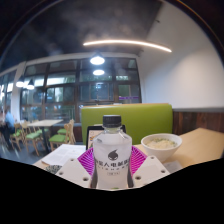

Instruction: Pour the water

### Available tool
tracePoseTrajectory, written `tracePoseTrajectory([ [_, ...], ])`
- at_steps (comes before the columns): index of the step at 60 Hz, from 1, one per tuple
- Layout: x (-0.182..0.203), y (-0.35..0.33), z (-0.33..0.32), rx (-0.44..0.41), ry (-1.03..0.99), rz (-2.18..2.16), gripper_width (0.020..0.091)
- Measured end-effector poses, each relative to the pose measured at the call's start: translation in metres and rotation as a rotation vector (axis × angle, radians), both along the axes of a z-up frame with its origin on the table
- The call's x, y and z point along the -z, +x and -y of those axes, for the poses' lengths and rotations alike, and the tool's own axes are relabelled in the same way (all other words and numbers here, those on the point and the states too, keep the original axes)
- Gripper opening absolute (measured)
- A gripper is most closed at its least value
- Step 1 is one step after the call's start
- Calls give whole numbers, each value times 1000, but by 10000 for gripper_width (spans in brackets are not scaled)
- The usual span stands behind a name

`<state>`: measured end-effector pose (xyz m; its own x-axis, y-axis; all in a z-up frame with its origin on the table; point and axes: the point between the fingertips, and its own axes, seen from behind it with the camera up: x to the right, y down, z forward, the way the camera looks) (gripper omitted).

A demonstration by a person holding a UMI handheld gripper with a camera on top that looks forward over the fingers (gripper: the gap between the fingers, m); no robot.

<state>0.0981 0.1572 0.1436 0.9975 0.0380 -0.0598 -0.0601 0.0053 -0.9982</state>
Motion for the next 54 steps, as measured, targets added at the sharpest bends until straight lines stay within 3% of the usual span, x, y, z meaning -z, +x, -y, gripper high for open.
tracePoseTrajectory([
  [17,38,7,-9,-36,-51,53,428],
  [28,37,8,-18,-23,-27,36,433],
  [38,41,6,-14,-29,-69,38,598],
  [40,45,4,-12,-44,-91,48,710],
  [41,47,4,-10,-50,-102,50,713],
  [44,50,5,-3,-47,-117,43,850],
  [54,34,7,43,-59,-136,84,832],
])
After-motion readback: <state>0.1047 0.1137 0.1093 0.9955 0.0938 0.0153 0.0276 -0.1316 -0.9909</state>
